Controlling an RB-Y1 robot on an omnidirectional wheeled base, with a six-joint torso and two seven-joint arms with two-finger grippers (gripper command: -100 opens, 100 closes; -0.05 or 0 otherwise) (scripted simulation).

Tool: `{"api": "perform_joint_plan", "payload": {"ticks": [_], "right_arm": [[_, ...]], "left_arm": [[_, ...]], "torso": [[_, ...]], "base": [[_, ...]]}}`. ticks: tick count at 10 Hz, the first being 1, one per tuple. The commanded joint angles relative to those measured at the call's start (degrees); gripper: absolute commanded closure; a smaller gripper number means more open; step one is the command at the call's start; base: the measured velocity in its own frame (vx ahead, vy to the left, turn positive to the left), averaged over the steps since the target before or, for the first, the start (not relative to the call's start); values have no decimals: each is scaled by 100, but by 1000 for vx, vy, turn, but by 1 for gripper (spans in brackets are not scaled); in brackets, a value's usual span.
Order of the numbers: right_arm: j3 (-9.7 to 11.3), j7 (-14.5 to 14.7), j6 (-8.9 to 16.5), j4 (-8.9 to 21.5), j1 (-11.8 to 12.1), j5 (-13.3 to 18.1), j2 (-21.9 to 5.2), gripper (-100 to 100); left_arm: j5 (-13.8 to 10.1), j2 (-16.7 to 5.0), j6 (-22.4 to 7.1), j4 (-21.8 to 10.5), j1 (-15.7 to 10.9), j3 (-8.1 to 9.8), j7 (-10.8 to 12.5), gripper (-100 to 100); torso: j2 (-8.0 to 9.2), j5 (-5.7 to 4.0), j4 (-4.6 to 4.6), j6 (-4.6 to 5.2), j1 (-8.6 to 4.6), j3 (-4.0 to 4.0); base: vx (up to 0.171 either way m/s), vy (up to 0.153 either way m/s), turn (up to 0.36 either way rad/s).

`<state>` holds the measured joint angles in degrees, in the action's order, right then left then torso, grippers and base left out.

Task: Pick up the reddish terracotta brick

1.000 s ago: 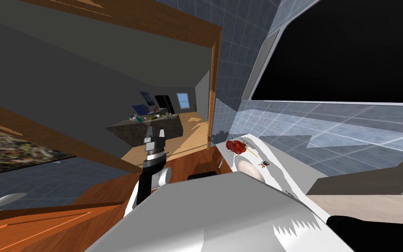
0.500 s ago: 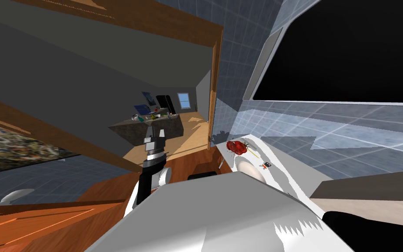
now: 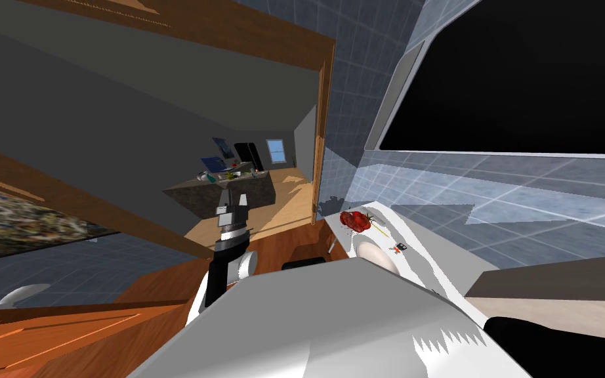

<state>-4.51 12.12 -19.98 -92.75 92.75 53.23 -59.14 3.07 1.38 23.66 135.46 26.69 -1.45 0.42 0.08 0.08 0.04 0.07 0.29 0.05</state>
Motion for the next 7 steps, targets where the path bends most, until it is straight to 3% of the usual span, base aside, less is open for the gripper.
{"api": "perform_joint_plan", "payload": {"ticks": [1,2,5,6,7], "right_arm": [[0,0,0,0,0,0,0,0],[-202,-4,-32,-150,217,-11,-39,100],[-538,-54,-55,-466,621,-29,-125,100],[-494,-56,-43,-438,580,-34,-131,100],[-509,-64,-45,-451,594,-36,-137,0]], "left_arm": [[0,0,0,0,0,0,0,0],[0,0,0,0,0,0,0,0],[0,0,0,0,0,0,0,0],[0,0,0,0,0,0,0,0],[0,0,0,0,0,0,0,0]], "torso": [[0,0,0,0,0,0],[0,0,0,0,0,0],[0,9,-3,3,12,-1],[-2,10,-4,2,13,-3],[-2,8,-3,2,12,-3]], "base": [[0,0,0],[-3,5,-52],[-6,7,-58],[0,0,0],[0,0,0]]}}
